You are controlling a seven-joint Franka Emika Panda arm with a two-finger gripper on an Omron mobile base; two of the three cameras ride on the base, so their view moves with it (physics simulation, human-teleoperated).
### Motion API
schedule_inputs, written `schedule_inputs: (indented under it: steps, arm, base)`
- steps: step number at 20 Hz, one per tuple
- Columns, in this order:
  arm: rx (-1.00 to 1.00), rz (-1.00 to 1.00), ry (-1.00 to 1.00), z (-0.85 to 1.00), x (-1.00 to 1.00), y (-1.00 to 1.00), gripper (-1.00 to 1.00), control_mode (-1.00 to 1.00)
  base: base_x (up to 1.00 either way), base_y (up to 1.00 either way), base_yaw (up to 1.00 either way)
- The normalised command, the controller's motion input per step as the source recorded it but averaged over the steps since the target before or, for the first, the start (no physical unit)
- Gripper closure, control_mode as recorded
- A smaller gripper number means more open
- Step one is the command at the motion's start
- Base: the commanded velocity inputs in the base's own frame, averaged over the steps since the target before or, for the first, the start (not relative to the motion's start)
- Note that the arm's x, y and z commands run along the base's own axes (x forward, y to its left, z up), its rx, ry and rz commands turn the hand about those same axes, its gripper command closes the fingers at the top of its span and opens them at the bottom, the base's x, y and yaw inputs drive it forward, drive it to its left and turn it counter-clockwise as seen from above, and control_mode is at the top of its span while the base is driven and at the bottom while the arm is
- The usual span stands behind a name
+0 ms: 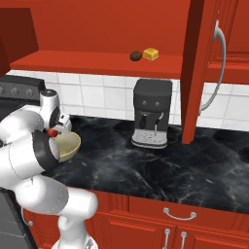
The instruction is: Open the cabinet. Pick the apple and kiwi from the cabinet and place them into the bowl. Then close the cabinet.
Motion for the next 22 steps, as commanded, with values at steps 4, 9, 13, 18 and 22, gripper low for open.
schedule_inputs:
  steps: [4,9,13,18,22]
  arm:
    - [-0.09,0.00,0.00,-0.14,0.05,0.00,1.00,-1.00]
    - [-0.16,0.00,0.00,-0.36,0.05,0.00,1.00,-1.00]
    - [-0.12,0.00,0.00,-0.31,0.03,0.00,1.00,-1.00]
    - [-0.03,0.00,0.00,-0.17,0.16,0.00,1.00,-1.00]
    - [-0.03,0.00,0.00,-0.22,0.13,-0.07,1.00,-1.00]
  base:
    - [0.00,0.00,0.00]
    - [0.00,0.00,0.00]
    - [0.00,0.00,0.00]
    - [0.00,0.00,0.00]
    - [0.00,0.00,0.00]
